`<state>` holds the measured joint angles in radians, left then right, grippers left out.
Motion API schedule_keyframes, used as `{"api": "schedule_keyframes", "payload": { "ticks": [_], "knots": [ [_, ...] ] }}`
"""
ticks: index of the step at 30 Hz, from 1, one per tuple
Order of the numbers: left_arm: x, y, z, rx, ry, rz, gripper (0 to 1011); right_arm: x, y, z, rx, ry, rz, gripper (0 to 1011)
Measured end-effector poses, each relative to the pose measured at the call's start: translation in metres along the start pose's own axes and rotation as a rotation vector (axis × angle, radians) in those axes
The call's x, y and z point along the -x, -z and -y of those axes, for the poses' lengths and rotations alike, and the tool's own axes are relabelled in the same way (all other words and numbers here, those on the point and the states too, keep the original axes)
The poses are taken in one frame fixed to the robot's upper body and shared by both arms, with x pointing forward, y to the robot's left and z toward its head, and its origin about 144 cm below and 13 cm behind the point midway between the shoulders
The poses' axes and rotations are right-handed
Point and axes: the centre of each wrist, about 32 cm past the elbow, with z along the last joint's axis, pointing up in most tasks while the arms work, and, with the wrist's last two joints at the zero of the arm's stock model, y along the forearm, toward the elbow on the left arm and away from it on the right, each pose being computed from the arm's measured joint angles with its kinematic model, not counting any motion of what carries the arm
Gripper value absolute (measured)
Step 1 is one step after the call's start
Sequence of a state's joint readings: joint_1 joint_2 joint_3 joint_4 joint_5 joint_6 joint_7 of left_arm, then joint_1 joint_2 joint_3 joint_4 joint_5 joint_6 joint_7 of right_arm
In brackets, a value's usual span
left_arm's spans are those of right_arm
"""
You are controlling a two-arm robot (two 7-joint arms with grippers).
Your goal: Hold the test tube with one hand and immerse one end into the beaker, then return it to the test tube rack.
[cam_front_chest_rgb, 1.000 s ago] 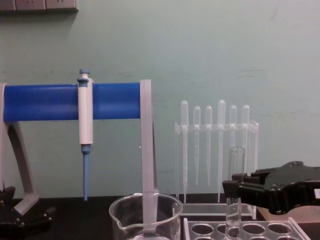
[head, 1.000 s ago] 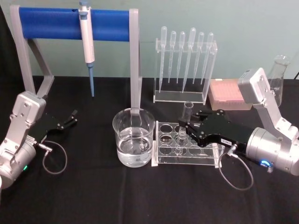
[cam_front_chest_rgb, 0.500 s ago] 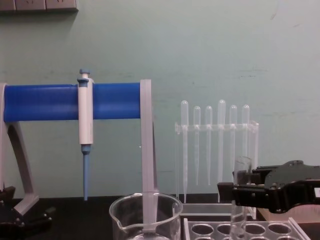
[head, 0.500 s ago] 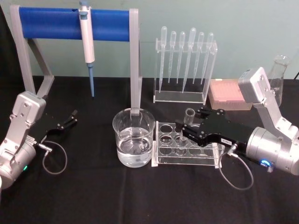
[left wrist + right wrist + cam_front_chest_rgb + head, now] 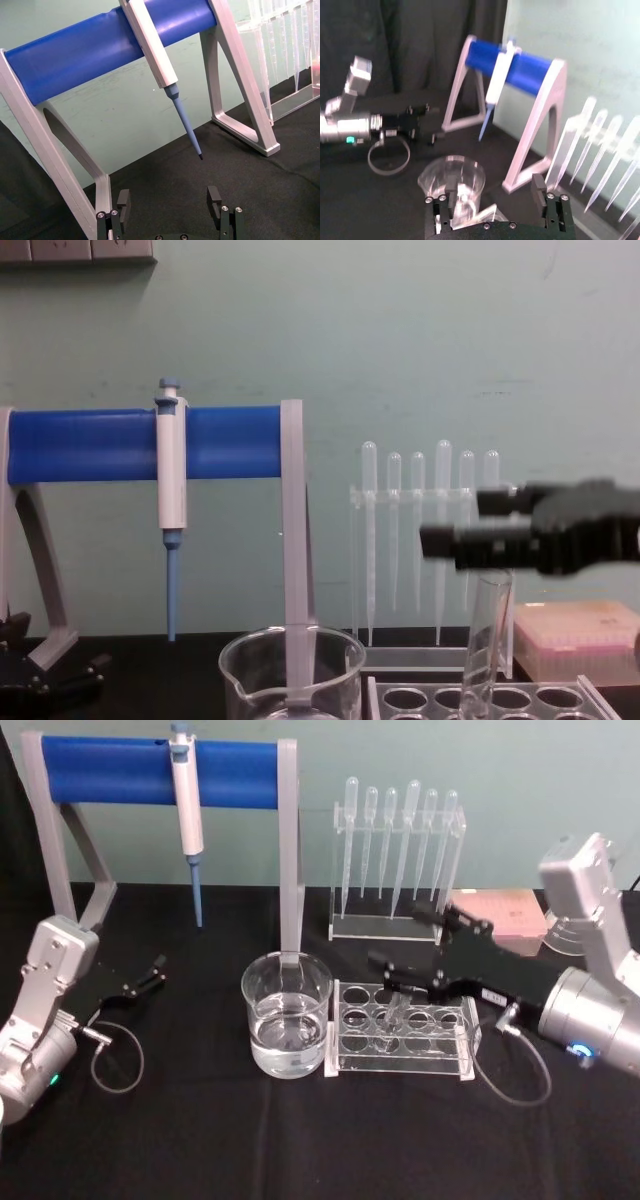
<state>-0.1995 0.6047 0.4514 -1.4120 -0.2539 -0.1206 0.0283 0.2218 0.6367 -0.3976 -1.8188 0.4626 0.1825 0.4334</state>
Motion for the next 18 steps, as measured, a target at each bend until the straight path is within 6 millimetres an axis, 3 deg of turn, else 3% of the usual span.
{"api": "schedule_keyframes", "payload": {
  "ticks": [4, 8, 15, 18],
  "knots": [
    [0.0, 0.0, 0.0, 0.0, 0.0, 0.0, 1000, 0.003, -0.01, 0.006, -0.058, 0.046, 0.015, 1003],
    [0.0, 0.0, 0.0, 0.0, 0.0, 0.0, 1000, 0.007, -0.015, 0.014, -0.104, 0.157, 0.023, 1002],
    [0.0, 0.0, 0.0, 0.0, 0.0, 0.0, 1000, 0.013, 0.008, 0.024, -0.115, 0.412, 0.024, 1003],
    [0.0, 0.0, 0.0, 0.0, 0.0, 0.0, 1000, 0.012, 0.029, 0.027, -0.091, 0.522, 0.001, 1003]
  ]
}}
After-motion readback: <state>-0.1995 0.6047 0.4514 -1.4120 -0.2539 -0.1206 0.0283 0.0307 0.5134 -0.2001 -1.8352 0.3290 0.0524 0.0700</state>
